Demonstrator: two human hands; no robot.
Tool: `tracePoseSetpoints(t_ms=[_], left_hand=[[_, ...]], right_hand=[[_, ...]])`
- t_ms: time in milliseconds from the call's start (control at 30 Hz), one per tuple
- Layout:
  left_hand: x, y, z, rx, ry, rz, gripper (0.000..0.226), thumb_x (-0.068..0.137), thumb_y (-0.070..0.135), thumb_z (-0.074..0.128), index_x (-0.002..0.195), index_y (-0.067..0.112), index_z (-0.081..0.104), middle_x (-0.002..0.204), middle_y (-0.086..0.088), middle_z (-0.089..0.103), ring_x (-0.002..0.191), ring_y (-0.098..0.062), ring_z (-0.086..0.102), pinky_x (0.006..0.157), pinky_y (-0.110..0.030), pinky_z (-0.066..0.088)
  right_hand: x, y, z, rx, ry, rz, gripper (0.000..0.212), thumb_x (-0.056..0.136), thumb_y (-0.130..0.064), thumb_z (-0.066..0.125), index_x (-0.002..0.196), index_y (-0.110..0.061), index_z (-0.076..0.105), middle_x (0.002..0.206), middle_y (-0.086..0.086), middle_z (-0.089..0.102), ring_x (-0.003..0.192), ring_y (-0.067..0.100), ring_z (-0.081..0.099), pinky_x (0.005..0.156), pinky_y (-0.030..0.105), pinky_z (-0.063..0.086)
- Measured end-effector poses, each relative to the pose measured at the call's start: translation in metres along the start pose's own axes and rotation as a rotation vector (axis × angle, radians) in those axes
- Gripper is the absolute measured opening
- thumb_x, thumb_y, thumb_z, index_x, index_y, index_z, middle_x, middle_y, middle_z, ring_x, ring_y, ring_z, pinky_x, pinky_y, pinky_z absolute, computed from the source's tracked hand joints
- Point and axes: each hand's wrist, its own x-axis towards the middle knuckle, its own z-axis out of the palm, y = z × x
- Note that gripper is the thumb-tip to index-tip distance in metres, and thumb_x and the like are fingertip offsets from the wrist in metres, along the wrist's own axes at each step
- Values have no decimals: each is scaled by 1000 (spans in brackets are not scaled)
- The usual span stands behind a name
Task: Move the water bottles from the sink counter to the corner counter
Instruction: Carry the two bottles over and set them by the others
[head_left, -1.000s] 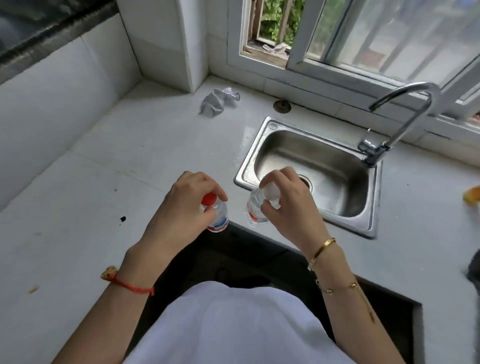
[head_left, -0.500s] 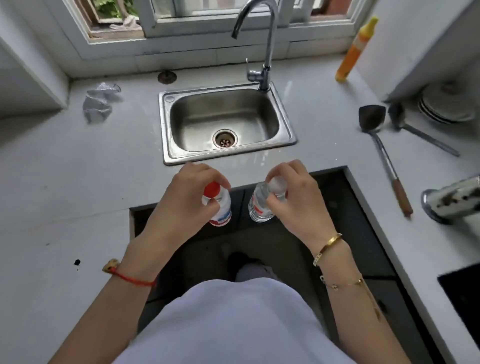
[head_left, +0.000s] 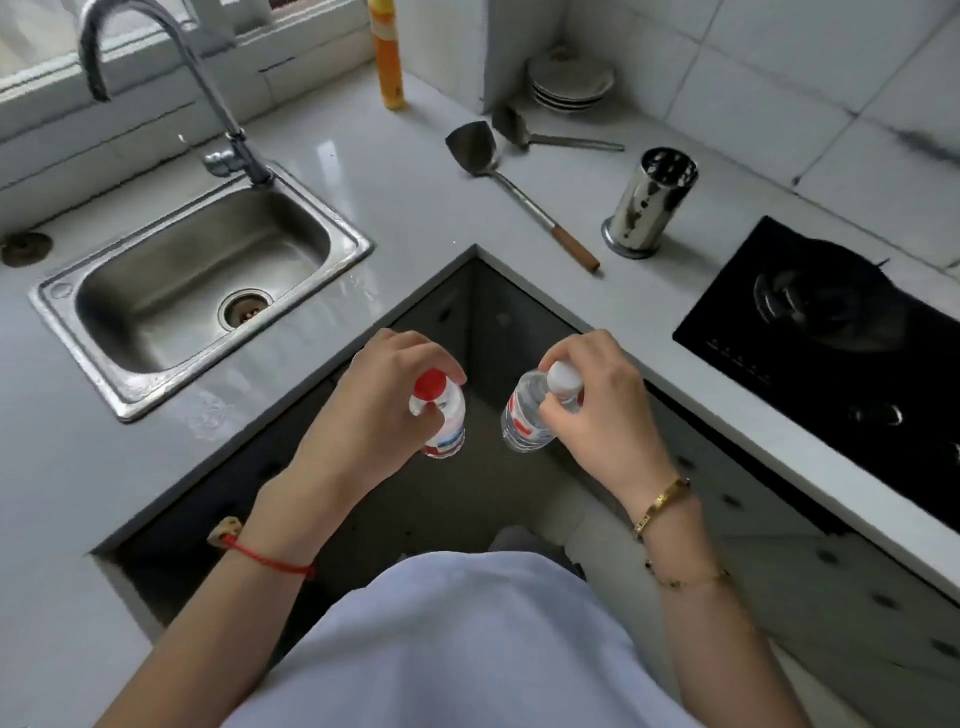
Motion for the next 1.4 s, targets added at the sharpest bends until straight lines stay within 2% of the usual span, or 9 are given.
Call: tracePoseSetpoints(t_ms=[133, 367, 533, 733, 867, 1033, 1200, 1333, 1400], left_hand=[[20, 45, 27, 19, -59, 126, 36, 69, 7, 70, 97, 30, 66, 102, 10, 65, 98, -11, 52, 74, -22, 47], [42, 135, 83, 8, -128, 310, 36, 69, 7, 71, 98, 29, 67, 102, 10, 66, 96, -12, 51, 75, -22, 43], [51, 203, 126, -42, -191, 450, 37, 67, 5, 70, 96, 27, 68, 100, 9, 66, 94, -12, 52, 74, -24, 45], [53, 281, 178, -105, -319, 633, 39, 65, 2, 69, 94, 28, 68, 98, 11, 65, 94, -10, 52, 74, -11, 39], [46, 332, 206, -161, -425, 756, 38, 65, -2, 67, 94, 24, 70, 97, 9, 66, 94, -14, 53, 78, -22, 46], [37, 388, 241, -160, -552, 929, 38, 65, -2, 65, 95, 22, 69, 97, 10, 65, 95, -11, 51, 80, -17, 42], [27, 440, 276, -159, -667, 1090, 39, 65, -3, 66, 95, 23, 69, 98, 9, 65, 96, -11, 53, 82, -24, 48], [23, 480, 308, -167, -763, 1183, 39, 65, -1, 67, 95, 25, 68, 95, 13, 62, 96, -8, 52, 81, -15, 43], [20, 501, 327, -162, -810, 1232, 39, 65, 1, 65, 95, 27, 68, 96, 13, 63, 98, -8, 52, 82, -18, 44]], right_hand=[[-28, 37, -34, 9, 91, 112, 24, 75, -7, 69, 92, -18, 57, 102, -2, 49, 83, 13, 58, 71, 26, 57], [-84, 105, -102, -51, 208, 257, 23, 74, -3, 61, 90, -18, 57, 100, -2, 50, 77, 15, 55, 64, 25, 49], [-131, 152, -145, -80, 294, 360, 23, 75, -3, 62, 91, -19, 57, 100, -4, 49, 74, 10, 51, 57, 9, 36], [-195, 195, -186, -111, 428, 487, 23, 75, -6, 65, 91, -21, 56, 100, -7, 49, 71, 8, 51, 57, 13, 40], [-237, 214, -204, -131, 503, 614, 21, 76, -9, 66, 91, -21, 55, 100, -6, 48, 66, 4, 48, 55, 15, 41], [-286, 231, -220, -144, 625, 774, 23, 74, -10, 68, 90, -21, 55, 100, -6, 50, 74, 11, 53, 60, 14, 42], [-328, 248, -232, -166, 752, 929, 23, 72, -10, 67, 91, -19, 57, 98, -4, 52, 74, 12, 53, 62, 21, 45], [-356, 266, -242, -174, 848, 1023, 23, 70, -10, 65, 91, -17, 58, 98, -1, 52, 71, 11, 51, 64, 21, 42], [-369, 277, -248, -165, 887, 1070, 22, 71, -13, 64, 92, -16, 57, 97, 1, 52, 72, 13, 52, 64, 22, 44]])
